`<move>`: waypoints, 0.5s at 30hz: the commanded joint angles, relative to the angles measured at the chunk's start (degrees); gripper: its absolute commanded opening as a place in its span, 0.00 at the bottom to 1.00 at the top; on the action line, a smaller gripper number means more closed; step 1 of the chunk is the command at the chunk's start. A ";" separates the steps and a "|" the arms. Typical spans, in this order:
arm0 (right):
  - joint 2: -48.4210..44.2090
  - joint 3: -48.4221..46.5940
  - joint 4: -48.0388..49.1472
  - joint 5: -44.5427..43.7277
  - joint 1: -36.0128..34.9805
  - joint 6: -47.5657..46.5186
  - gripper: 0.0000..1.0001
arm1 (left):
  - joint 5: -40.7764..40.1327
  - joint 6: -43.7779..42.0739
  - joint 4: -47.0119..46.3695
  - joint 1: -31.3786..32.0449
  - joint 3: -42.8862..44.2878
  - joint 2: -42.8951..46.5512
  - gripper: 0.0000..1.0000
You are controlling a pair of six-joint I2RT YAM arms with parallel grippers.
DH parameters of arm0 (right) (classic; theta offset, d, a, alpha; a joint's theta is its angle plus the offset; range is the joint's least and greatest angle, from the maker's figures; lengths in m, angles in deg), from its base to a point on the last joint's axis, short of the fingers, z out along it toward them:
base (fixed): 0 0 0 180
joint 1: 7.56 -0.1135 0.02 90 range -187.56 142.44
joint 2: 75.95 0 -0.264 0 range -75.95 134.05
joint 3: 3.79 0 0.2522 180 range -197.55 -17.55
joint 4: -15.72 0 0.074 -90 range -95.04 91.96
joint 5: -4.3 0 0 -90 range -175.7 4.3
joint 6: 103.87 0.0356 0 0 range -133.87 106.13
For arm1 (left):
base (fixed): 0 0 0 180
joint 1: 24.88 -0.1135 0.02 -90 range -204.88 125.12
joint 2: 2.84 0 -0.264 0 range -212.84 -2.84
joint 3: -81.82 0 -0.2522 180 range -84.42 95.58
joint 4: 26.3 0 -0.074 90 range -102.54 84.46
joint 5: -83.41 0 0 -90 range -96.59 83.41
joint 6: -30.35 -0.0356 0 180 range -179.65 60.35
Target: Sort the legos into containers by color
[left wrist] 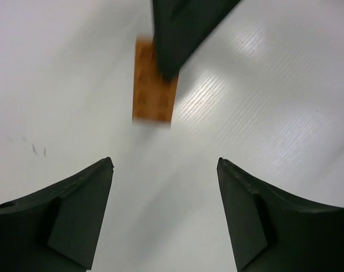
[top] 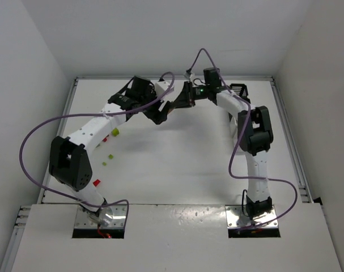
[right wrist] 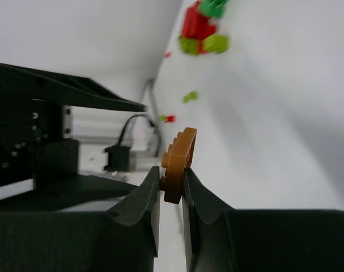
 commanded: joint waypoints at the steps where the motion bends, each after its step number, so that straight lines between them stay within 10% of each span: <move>1: -6.00 -6.45 -14.18 -10.62 5.03 -16.61 0.00 | -2.15 2.91 -0.62 -2.33 -1.60 6.00 0.80; 15: -12.07 -16.49 -27.67 -60.15 19.01 -42.04 0.00 | -16.05 7.40 0.08 -11.91 -5.92 10.67 0.99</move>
